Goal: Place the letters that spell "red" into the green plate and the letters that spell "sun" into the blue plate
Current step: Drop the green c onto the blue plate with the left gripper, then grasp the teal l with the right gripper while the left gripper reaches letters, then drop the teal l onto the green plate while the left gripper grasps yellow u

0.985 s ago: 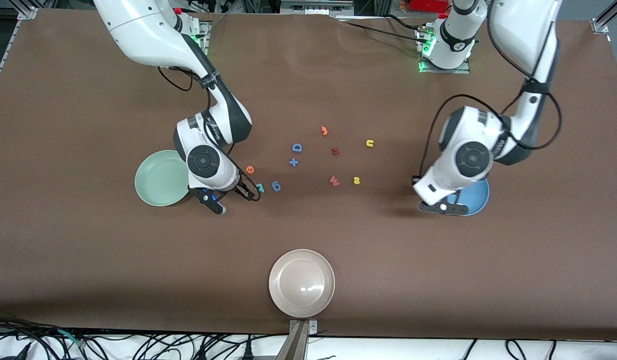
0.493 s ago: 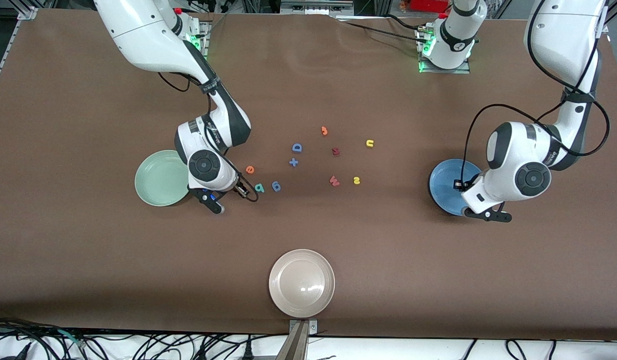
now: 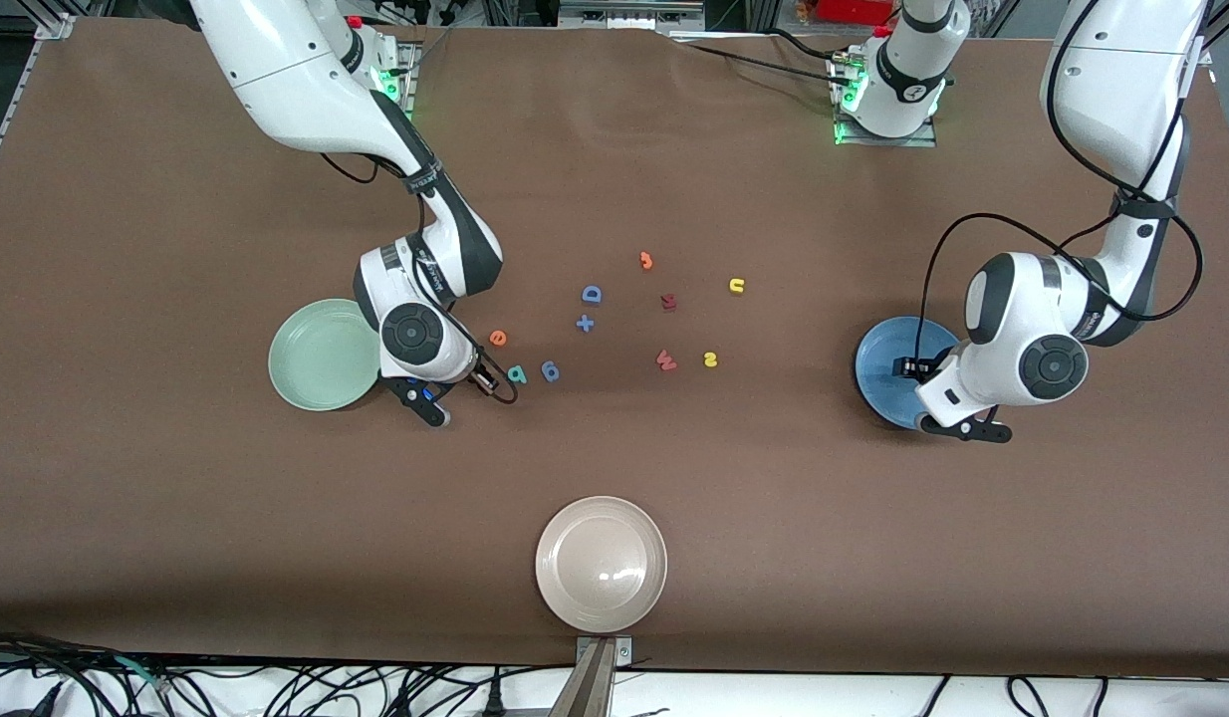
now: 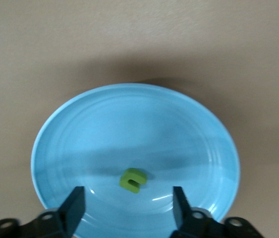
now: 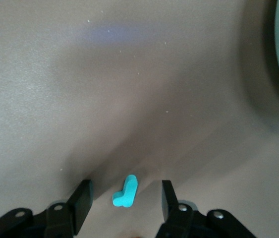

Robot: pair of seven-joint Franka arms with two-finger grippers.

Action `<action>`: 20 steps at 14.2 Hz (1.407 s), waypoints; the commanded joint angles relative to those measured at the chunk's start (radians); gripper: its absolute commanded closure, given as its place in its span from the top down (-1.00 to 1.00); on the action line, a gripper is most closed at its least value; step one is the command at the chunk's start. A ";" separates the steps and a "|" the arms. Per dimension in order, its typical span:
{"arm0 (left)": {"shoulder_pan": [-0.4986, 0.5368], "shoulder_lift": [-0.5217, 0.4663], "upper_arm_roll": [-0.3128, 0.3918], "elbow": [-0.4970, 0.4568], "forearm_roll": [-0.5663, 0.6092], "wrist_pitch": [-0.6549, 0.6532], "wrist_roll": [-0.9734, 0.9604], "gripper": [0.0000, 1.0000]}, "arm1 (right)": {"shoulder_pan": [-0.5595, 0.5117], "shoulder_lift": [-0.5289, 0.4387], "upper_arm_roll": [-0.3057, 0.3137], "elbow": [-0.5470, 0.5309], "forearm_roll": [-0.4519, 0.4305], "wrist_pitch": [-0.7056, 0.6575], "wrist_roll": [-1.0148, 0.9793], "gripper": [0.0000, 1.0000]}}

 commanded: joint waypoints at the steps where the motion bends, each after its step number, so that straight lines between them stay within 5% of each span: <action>1: -0.002 -0.042 -0.070 0.001 0.001 -0.050 -0.071 1.00 | 0.004 0.001 0.001 -0.008 -0.015 0.016 0.021 -0.11; 6: -0.040 -0.039 -0.252 0.012 0.010 -0.036 -0.496 1.00 | 0.004 0.001 0.001 -0.008 -0.016 0.016 0.019 -0.99; 9: -0.148 -0.055 -0.256 -0.016 0.017 -0.023 -0.559 0.98 | 0.004 0.001 0.001 -0.008 -0.016 0.014 0.019 -1.00; 14: -0.159 -0.188 -0.370 -0.261 0.002 0.094 -0.593 0.98 | -0.004 -0.050 0.001 0.009 -0.015 -0.044 -0.001 -1.00; 20: -0.180 -0.135 -0.414 -0.350 0.019 0.244 -0.598 0.94 | -0.025 -0.160 -0.080 0.037 -0.015 -0.272 -0.204 -1.00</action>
